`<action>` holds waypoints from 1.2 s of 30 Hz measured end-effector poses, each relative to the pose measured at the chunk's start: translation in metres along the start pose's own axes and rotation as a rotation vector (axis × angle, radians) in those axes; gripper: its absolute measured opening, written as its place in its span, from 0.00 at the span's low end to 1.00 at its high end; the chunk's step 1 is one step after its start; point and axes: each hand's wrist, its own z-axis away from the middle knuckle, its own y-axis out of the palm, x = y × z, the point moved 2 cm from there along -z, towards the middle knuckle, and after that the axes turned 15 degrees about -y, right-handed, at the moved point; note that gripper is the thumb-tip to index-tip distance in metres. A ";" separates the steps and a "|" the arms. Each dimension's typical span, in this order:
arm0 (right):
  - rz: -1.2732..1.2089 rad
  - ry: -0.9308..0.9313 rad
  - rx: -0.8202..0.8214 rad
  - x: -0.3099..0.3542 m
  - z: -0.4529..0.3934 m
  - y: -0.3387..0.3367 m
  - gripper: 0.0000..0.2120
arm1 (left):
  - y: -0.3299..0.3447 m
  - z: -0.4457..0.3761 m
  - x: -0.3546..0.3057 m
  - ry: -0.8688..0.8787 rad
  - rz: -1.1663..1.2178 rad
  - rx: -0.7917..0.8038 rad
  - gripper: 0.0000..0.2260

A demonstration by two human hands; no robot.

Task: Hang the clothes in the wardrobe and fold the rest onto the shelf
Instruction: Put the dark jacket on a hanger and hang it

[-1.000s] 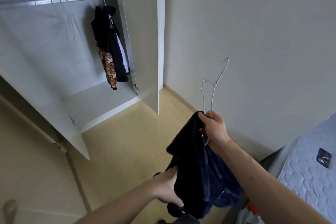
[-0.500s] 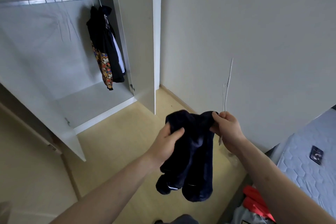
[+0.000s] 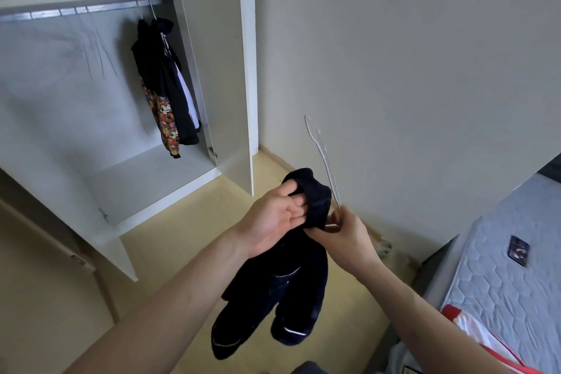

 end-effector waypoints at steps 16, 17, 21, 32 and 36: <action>-0.528 -0.130 0.057 0.038 -0.012 -0.004 0.17 | -0.166 0.043 0.119 -0.345 -1.033 -1.256 0.11; -0.509 -0.127 0.063 0.038 -0.012 -0.004 0.17 | -0.170 0.044 0.122 -0.452 -0.949 -1.210 0.08; -0.340 -0.108 0.085 0.030 -0.012 -0.009 0.15 | -0.160 0.036 0.121 -0.586 -0.167 -0.983 0.07; 0.068 -0.031 0.121 -0.032 -0.021 -0.061 0.14 | -0.124 0.041 0.031 -0.258 0.086 -0.712 0.10; 0.158 -0.061 0.154 -0.028 -0.016 -0.062 0.21 | -0.129 0.042 0.002 -0.222 0.029 -0.799 0.14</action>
